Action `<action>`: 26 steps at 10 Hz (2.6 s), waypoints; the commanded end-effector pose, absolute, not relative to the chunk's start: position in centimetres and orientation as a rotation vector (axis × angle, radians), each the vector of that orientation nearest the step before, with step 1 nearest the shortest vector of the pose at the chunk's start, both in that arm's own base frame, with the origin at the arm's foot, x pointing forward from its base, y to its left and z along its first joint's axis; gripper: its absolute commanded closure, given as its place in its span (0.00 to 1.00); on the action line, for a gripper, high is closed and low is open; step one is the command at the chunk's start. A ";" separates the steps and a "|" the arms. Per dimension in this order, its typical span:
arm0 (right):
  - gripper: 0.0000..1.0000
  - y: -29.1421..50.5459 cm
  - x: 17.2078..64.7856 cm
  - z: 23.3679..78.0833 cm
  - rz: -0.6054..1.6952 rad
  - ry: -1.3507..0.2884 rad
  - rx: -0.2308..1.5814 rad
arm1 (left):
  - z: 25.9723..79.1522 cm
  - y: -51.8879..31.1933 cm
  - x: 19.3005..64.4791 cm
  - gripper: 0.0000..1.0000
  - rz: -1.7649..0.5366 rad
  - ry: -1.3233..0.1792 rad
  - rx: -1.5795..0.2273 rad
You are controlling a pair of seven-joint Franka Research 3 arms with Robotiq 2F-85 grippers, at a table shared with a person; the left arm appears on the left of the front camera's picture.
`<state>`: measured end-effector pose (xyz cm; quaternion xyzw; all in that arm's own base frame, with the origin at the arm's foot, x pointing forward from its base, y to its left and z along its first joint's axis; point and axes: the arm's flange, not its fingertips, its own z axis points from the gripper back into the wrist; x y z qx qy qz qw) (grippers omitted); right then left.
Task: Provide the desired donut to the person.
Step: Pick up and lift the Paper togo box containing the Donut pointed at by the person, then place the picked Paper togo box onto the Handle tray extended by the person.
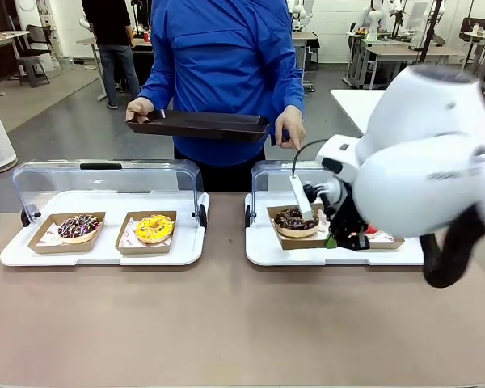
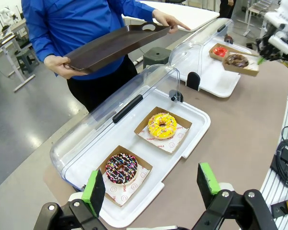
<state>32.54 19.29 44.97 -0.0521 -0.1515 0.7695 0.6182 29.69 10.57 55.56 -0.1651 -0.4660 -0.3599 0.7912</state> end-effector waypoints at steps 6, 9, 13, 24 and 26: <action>1.00 17.5 28.1 52.3 1.798 -0.475 -0.094 | 55.6 10.6 29.6 0.00 -0.773 -1.004 -0.366; 1.00 17.5 28.1 52.3 1.798 -0.475 -0.094 | 55.6 10.6 29.6 0.00 -0.773 -1.004 -0.366; 1.00 17.5 28.1 52.3 1.798 -0.475 -0.094 | 55.6 10.6 29.6 0.00 -0.773 -1.004 -0.366; 1.00 17.5 28.1 52.3 1.798 -0.475 -0.094 | 55.6 10.6 29.6 0.00 -0.773 -1.004 -0.366; 1.00 17.5 28.1 52.3 1.798 -0.475 -0.094 | 55.6 10.6 29.6 0.00 -0.773 -1.004 -0.366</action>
